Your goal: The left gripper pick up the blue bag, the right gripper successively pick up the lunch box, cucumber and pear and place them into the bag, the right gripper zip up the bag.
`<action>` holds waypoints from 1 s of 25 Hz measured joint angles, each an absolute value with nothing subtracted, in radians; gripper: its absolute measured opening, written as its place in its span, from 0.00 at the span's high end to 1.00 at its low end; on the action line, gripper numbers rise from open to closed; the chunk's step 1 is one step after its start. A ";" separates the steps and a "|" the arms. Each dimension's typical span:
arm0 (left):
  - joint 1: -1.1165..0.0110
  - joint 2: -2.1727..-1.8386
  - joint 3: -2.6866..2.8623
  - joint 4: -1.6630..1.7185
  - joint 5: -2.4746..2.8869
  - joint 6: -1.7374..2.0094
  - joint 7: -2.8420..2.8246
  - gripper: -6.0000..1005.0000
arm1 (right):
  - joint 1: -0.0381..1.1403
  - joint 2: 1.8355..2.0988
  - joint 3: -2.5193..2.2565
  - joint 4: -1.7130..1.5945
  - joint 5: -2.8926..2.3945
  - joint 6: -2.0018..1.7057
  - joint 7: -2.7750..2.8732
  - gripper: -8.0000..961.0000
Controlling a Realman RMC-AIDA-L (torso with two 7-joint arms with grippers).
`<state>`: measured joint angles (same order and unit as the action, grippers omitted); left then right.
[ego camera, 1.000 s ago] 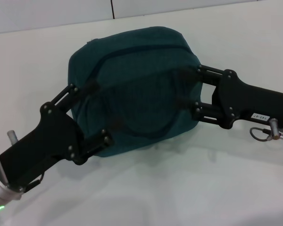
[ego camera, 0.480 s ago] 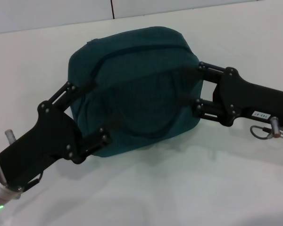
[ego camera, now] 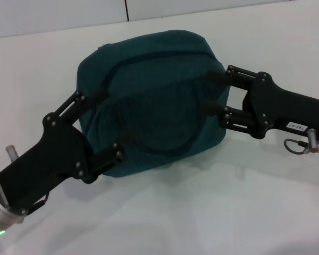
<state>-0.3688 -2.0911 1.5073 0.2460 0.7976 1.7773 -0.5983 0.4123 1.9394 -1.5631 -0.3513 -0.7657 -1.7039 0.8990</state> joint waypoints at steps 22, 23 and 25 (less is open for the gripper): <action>-0.369 -2.091 1.506 0.248 0.796 1.773 -0.598 0.19 | 0.413 1.937 -1.563 -0.351 -0.765 -1.704 0.897 0.31; -0.368 -2.091 1.506 0.249 0.796 1.773 -0.598 0.19 | 0.413 1.937 -1.563 -0.351 -0.765 -1.706 0.897 0.31; -0.366 -2.091 1.506 0.249 0.796 1.774 -0.598 0.19 | 0.413 1.937 -1.563 -0.351 -0.765 -1.706 0.897 0.31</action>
